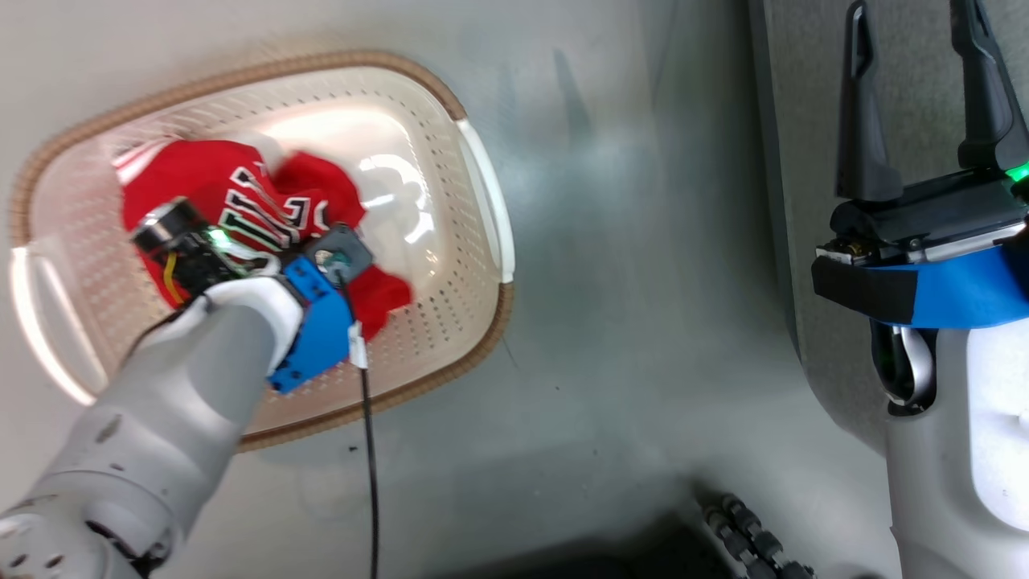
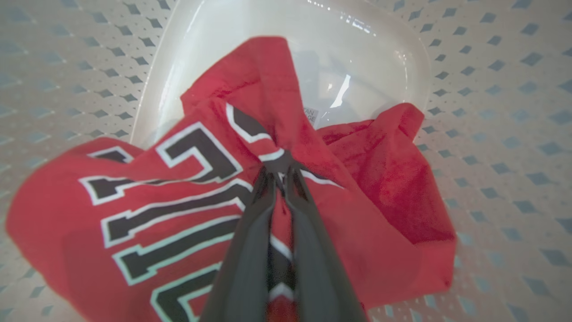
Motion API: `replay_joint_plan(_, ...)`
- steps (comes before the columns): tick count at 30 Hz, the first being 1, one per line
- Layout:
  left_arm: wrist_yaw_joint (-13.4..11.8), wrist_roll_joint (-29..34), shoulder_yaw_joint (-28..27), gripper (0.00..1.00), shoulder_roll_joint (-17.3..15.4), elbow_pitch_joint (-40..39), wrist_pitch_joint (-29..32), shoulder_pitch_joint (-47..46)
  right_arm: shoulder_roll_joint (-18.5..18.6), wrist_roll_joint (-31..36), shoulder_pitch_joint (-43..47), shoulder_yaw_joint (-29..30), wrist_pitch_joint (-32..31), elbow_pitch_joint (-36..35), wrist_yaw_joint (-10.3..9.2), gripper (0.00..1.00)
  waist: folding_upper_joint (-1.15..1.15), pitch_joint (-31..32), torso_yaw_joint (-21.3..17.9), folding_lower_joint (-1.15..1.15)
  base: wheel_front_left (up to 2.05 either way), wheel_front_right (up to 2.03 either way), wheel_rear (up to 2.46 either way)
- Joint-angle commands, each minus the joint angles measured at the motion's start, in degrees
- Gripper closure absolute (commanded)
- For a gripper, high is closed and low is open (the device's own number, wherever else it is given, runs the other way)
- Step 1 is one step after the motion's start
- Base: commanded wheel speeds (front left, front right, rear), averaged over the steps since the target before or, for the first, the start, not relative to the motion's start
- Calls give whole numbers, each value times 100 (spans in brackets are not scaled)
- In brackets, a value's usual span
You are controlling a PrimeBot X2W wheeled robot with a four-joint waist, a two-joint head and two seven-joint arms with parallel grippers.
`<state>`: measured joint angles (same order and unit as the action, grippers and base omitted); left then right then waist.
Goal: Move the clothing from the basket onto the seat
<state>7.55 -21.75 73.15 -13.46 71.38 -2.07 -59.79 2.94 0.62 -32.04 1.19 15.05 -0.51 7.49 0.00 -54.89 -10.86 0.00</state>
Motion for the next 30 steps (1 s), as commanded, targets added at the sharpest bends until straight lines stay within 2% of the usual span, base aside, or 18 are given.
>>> replay_joint_plan(1,-17,-29,15,100,58,-40,-59,47,-7,26,38,6,20,27,1,0,0,202,135,0,0,0,0)
replay_joint_plan(18,-16,-766,-123,100,722,-169,-1134,489,282,35,576,142,20,425,1,0,0,1863,841,0,0,0,0)
replay_joint_plan(25,-60,-943,-342,100,844,-462,-1313,600,348,12,864,202,20,573,1,0,0,2518,1055,0,0,0,0)
replay_joint_plan(30,-241,-944,-719,100,731,-1209,-1317,716,381,-31,1083,243,20,654,1,0,0,2947,1176,0,0,0,0)
